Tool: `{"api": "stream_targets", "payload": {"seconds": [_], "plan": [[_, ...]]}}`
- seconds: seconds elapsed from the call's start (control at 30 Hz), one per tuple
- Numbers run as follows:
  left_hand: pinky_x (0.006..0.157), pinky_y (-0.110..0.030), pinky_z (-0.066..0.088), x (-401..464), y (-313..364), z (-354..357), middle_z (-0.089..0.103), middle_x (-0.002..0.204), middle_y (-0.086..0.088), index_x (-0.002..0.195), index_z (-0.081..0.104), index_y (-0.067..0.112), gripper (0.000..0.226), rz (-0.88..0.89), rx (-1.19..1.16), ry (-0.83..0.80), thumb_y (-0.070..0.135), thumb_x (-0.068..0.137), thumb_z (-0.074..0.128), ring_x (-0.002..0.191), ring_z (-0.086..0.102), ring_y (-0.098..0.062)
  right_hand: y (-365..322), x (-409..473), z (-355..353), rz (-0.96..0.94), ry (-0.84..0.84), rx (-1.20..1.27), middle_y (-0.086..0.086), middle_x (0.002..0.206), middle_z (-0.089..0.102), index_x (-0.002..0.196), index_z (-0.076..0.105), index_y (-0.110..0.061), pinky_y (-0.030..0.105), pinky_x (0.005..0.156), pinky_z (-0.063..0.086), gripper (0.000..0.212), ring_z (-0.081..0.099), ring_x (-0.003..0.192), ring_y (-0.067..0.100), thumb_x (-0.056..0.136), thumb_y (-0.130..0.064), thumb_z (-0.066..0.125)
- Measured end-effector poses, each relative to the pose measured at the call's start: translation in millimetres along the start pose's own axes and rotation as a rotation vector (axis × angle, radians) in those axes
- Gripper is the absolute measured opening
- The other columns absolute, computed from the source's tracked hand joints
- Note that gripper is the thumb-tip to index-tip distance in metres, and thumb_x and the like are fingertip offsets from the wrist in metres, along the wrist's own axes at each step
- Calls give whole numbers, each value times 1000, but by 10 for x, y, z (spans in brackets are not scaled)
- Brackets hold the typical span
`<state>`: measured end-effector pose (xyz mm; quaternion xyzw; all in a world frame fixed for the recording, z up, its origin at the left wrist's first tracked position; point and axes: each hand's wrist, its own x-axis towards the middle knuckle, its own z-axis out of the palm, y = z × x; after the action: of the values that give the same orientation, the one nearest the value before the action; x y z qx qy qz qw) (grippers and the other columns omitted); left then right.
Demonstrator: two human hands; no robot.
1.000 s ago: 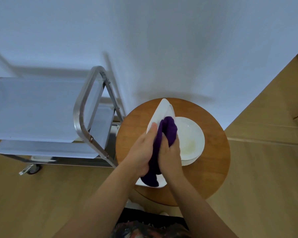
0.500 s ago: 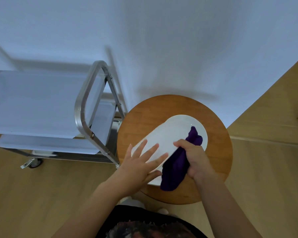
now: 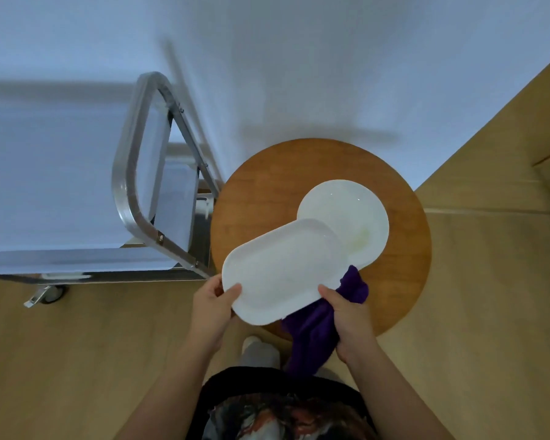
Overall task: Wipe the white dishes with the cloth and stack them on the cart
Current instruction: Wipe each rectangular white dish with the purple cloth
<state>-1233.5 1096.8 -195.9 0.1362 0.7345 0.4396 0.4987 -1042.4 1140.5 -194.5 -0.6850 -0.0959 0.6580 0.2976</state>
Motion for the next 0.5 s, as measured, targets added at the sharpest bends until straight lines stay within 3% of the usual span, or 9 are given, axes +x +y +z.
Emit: {"api": "stream_targets", "payload": {"seconds": [0.13, 0.27, 0.4, 0.5], "plan": [[77, -38, 57, 369, -23, -67, 63, 104, -2, 105, 60, 18, 18, -30, 189, -63, 6, 92, 57, 101, 61, -26, 55, 130, -104, -96, 188, -179, 6, 81, 65, 84, 57, -18, 31, 59, 46, 17, 61, 74, 21, 79, -19, 74], [83, -42, 55, 654, -89, 2, 62, 106, -6, 117, 62, 8, 27, -20, 380, -128, 4, 91, 56, 102, 59, -26, 103, 272, -90, -124, 204, -375, 6, 80, 63, 88, 56, -18, 30, 58, 45, 15, 60, 72, 19, 79, -15, 69], [72, -31, 53, 843, -177, -4, 62, 102, -2, 116, 63, 10, 26, 7, 470, -190, 5, 91, 56, 97, 58, -23, 129, 372, 12, -121, 235, -341, 2, 79, 61, 85, 53, -23, 29, 59, 46, 21, 59, 73, 17, 77, -14, 70], [80, -39, 55, 928, -274, -52, 63, 106, -5, 120, 62, 8, 30, -18, 487, -199, 4, 91, 56, 100, 59, -26, 149, 410, 47, -91, 252, -295, 1, 82, 60, 94, 53, -21, 28, 56, 42, 24, 58, 75, 16, 78, -16, 71]]}}
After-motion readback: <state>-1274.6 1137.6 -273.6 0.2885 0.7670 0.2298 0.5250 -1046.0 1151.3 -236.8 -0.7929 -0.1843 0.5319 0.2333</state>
